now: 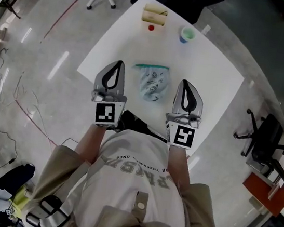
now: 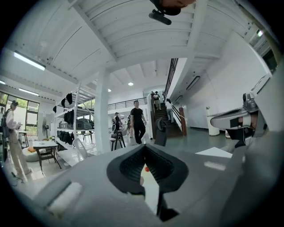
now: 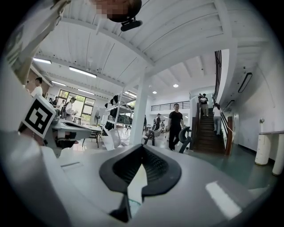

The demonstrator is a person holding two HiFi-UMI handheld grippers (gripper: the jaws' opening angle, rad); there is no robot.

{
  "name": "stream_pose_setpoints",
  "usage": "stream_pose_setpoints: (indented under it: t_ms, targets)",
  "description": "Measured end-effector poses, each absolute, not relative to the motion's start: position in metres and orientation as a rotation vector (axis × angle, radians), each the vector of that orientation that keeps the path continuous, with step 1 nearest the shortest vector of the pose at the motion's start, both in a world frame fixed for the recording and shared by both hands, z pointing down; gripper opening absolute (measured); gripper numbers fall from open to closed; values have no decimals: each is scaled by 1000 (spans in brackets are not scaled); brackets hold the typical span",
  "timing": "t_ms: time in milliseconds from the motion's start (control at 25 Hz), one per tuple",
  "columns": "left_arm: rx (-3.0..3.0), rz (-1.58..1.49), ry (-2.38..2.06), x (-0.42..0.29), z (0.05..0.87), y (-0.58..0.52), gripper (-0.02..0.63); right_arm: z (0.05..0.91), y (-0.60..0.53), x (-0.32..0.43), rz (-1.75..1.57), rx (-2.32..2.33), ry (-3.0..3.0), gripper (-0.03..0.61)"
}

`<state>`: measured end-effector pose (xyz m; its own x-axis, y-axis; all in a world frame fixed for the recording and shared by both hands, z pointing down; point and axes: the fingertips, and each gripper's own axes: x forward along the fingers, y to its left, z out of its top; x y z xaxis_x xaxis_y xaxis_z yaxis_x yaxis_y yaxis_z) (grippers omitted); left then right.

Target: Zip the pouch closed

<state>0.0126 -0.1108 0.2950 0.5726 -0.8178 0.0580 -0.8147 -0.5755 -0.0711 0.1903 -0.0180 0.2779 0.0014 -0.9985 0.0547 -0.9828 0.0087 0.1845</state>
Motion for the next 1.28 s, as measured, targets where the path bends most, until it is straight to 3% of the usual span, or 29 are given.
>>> stream_pose_setpoints:
  t_ms: [1280]
  targets:
    - [-2790, -68, 1395, 30, 287, -130, 14, 266, -48, 197, -178, 2130, -2060, -2]
